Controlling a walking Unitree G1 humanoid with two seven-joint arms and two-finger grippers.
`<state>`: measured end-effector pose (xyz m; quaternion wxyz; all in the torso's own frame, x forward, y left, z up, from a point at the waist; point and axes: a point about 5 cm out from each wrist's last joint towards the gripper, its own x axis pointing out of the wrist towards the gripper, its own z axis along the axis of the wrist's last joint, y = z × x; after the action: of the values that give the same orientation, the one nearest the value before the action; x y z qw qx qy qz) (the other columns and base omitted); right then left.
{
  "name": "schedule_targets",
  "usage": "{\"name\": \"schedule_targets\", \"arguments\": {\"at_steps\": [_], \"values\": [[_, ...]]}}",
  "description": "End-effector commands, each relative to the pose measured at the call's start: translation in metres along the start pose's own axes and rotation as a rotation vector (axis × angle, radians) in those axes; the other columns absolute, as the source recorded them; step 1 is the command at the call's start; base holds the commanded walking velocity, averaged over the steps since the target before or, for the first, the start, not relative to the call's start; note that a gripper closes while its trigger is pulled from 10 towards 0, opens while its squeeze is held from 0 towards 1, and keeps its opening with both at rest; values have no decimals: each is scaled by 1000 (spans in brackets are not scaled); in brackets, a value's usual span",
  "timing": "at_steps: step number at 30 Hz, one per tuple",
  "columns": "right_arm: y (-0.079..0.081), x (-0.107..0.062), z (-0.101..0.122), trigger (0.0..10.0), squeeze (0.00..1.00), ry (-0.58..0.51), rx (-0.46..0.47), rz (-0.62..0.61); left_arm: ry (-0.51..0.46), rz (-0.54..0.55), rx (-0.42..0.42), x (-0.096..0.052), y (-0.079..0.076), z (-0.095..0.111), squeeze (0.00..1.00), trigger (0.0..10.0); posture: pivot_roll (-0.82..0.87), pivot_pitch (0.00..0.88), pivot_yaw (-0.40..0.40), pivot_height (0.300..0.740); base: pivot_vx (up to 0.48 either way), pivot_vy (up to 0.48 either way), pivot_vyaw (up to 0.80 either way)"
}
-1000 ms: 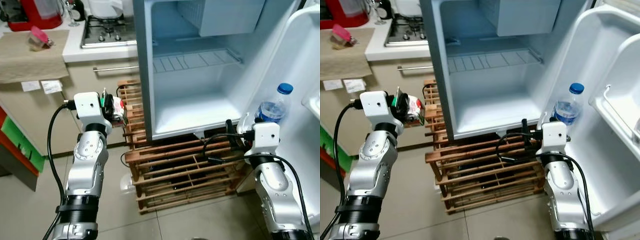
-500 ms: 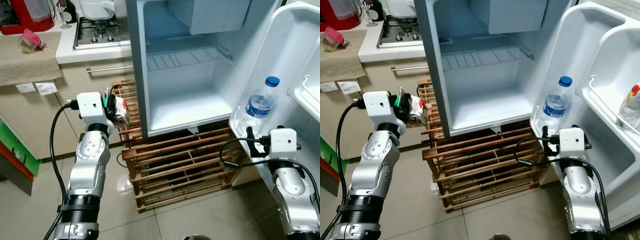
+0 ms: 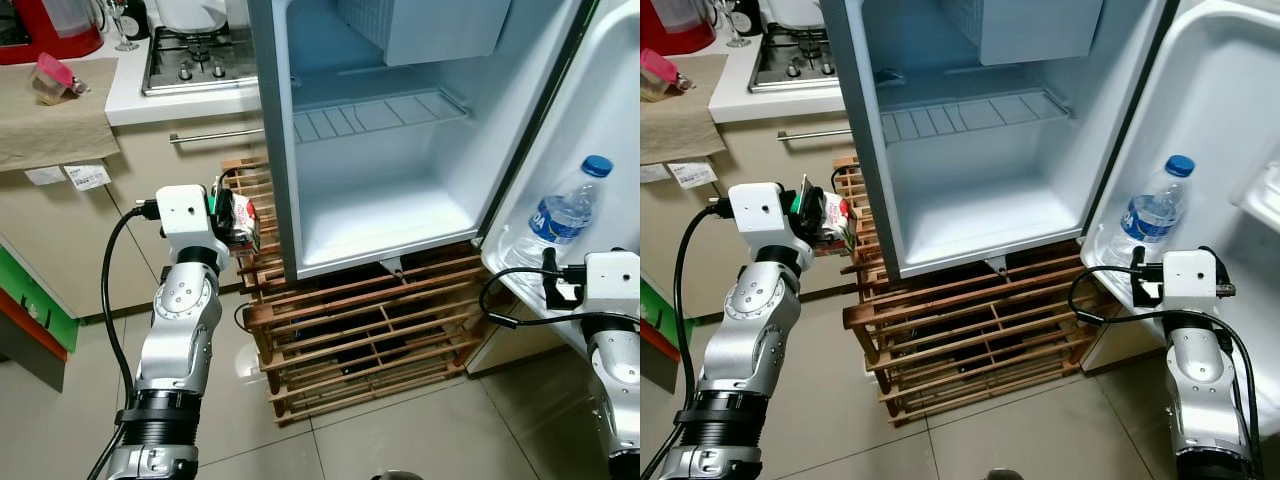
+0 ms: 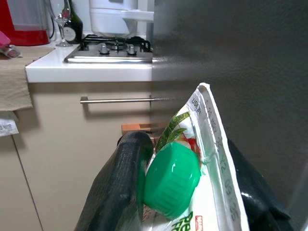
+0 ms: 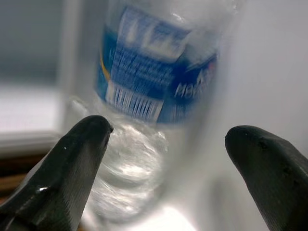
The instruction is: Restocking fridge
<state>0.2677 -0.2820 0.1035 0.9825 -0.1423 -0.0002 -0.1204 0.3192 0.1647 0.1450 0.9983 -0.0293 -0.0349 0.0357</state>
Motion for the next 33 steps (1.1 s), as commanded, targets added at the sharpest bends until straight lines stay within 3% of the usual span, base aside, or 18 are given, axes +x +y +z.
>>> {"name": "schedule_targets", "arguments": {"at_steps": [1, 2, 4, 7, 15, 26, 33], "values": [[9, 3, 13, 10000, 0, -49, 37, 28, -9, -5, 6, 3, -1, 3, 0, 10000, -162, 0, 51, 740, 0, 0, 0], [28, 0, 22, 10000, 0, -75, 134, 70, -7, -2, 0, 2, 0, 3, 0, 10000, -161, 0, 52, 740, 0, 0, 0], [54, -5, 35, 10000, 0, -101, 221, 136, -26, 2, -13, 0, 3, 4, 0, 10000, -161, 0, 52, 740, 0, 0, 0], [70, -9, 42, 10000, 0, -111, 260, 175, -69, -3, -25, -6, 7, 8, 0, 10000, -159, 0, 51, 740, 0, -160, 265], [76, -10, 46, 10000, 0, -110, 269, 201, -131, -41, -25, -10, 1, 17, 0, 10000, -148, 0, 44, 740, 0, -480, 789], [78, -8, 49, 10000, 0, -103, 234, 219, -119, -63, -15, -10, -5, 15, 0, 10000, -146, 0, 38, 740, 0, -476, 772], [79, -8, 49, 10000, 0, -102, 241, 221, -114, -97, -39, -4, -7, 15, 0, 10000, -147, 0, 39, 740, 70, -251, 148]]}}
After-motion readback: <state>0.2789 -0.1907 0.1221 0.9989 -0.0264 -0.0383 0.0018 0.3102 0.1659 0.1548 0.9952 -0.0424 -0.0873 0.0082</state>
